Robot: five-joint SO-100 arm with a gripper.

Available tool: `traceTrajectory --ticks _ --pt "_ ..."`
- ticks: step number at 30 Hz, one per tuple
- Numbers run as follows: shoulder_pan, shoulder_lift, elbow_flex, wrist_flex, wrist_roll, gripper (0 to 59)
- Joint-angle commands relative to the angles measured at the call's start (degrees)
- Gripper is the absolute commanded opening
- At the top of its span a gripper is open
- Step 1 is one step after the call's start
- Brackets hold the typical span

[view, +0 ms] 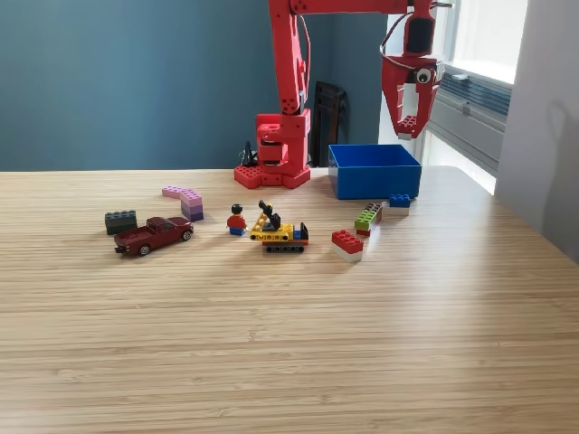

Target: Grasp a lego block and put it in the bin.

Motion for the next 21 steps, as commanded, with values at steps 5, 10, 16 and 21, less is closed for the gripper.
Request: traceTrajectory --ticks 5,10,16,21 --pt "-0.7 2.81 -0.88 1.58 -0.44 26.0" --pt "-0.35 2.81 -2.99 1.67 -0.44 17.2" --pt "6.15 2.81 -7.03 1.58 -0.35 0.1" --pt "18.81 2.81 -10.81 1.67 -1.76 0.1"
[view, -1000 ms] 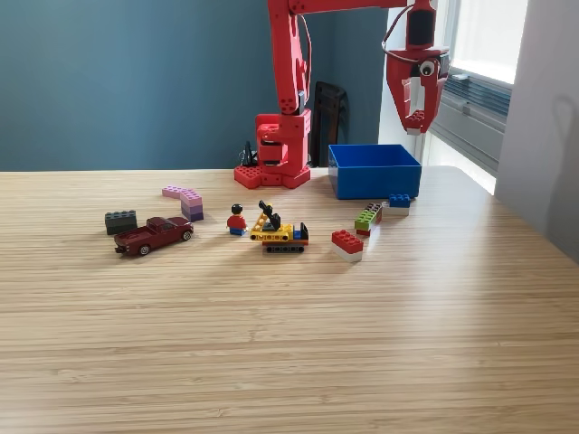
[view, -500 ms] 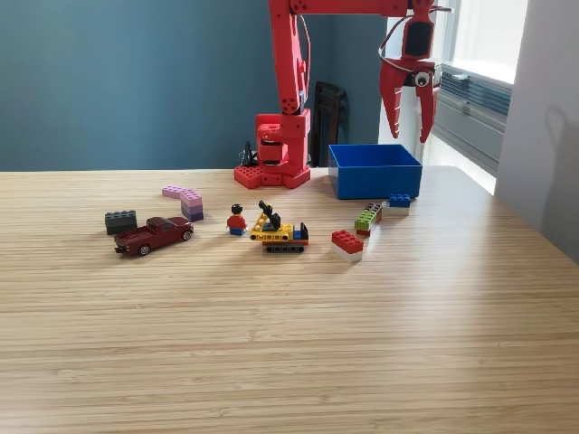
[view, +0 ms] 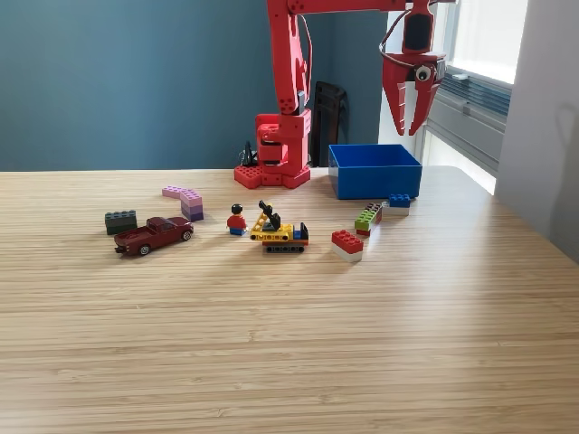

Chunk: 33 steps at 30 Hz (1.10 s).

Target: Grasp a lego block and put it in the bin.

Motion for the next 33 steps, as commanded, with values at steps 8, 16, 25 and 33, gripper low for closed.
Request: traceTrajectory --ticks 8,16,25,33 --pt "36.39 2.81 -7.21 0.53 -13.18 0.1" --pt "55.02 2.81 -7.12 -0.18 -24.35 0.1" --pt "68.73 2.81 -4.83 -4.39 -32.52 0.1" --pt "72.07 2.81 -1.23 -7.21 -34.19 0.1"
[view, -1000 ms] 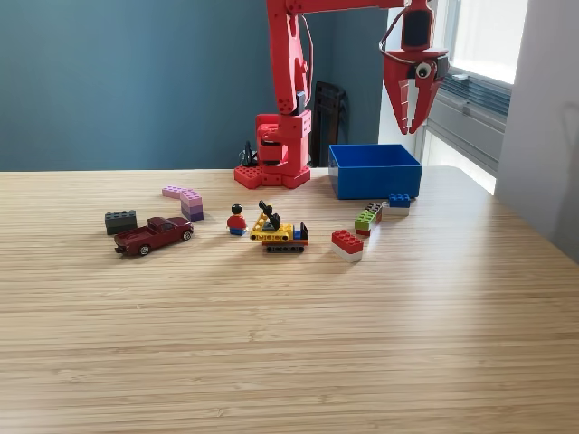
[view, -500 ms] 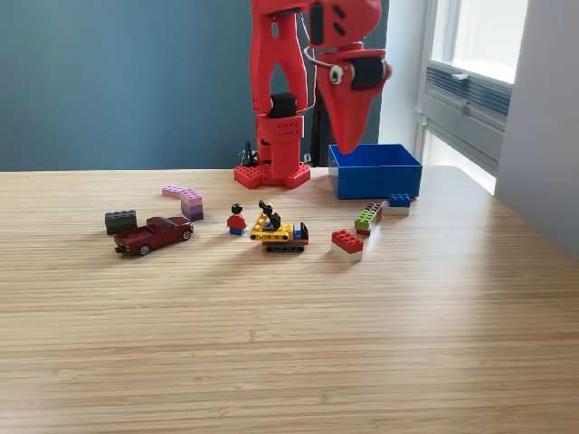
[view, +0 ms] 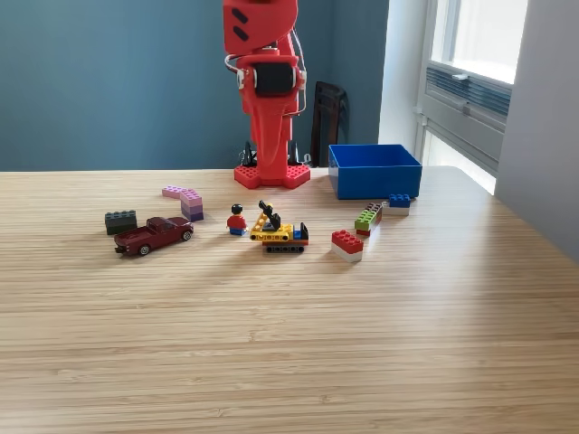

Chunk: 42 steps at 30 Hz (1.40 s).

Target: Grasp a lego block and put it in the bin.

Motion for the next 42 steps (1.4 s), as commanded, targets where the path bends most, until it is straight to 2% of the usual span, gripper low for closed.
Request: traceTrajectory --ticks 1,18,31,37,42 --pt "1.14 2.72 -0.09 -1.32 -0.44 0.1" --pt "1.14 2.72 4.04 -6.33 -1.67 0.1" --pt "3.34 2.72 5.71 -6.86 -0.44 0.1" --pt "6.94 2.72 6.42 -6.77 3.78 0.1" --pt "12.3 2.72 5.71 -6.77 11.25 0.1"
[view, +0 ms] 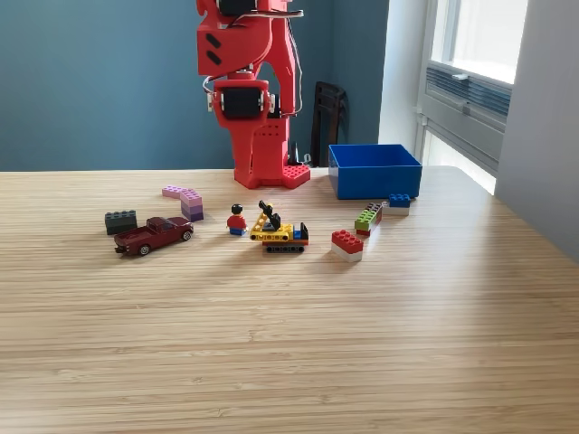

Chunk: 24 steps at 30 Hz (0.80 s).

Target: Grasp a lego block and put it in the bin.

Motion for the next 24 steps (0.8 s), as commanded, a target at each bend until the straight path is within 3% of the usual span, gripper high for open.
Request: traceTrajectory --ticks 1,12,24 --pt "5.62 2.72 -1.32 -0.35 6.06 0.1" --pt "22.41 2.72 1.41 -2.11 16.35 0.1" --pt "23.64 2.81 11.34 -1.93 24.35 0.1"
